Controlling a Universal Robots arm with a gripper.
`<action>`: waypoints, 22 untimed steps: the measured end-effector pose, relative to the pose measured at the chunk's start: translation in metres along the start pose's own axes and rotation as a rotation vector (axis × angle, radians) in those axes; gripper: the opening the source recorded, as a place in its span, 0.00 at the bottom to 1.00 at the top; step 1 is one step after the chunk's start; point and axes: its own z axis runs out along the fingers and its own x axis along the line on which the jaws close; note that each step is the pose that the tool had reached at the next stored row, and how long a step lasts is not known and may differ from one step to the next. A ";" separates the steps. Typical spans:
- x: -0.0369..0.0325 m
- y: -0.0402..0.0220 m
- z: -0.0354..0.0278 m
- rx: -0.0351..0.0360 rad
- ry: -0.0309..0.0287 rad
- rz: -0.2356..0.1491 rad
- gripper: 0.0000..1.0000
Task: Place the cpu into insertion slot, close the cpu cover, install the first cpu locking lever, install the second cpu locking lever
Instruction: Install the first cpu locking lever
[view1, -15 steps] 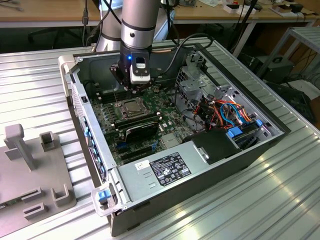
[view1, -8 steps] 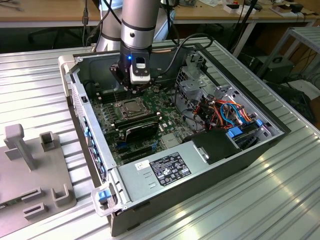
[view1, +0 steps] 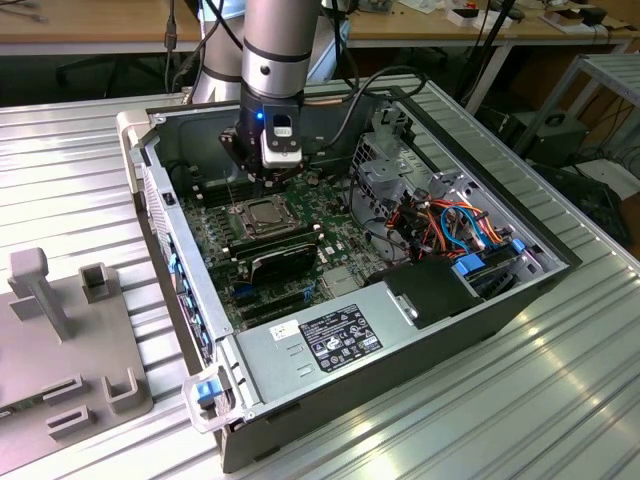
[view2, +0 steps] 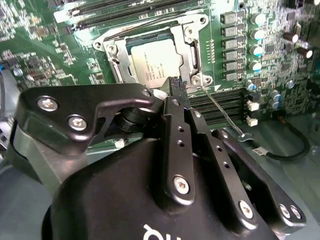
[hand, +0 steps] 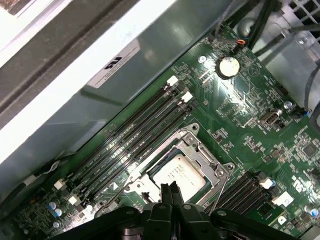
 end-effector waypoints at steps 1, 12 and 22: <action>0.0001 0.0001 0.0005 -0.0004 -0.0001 -0.028 0.11; 0.0077 -0.0065 0.0009 -0.0014 -0.0018 -0.196 0.11; 0.0130 -0.0110 -0.0055 -0.0016 -0.0020 -0.233 0.11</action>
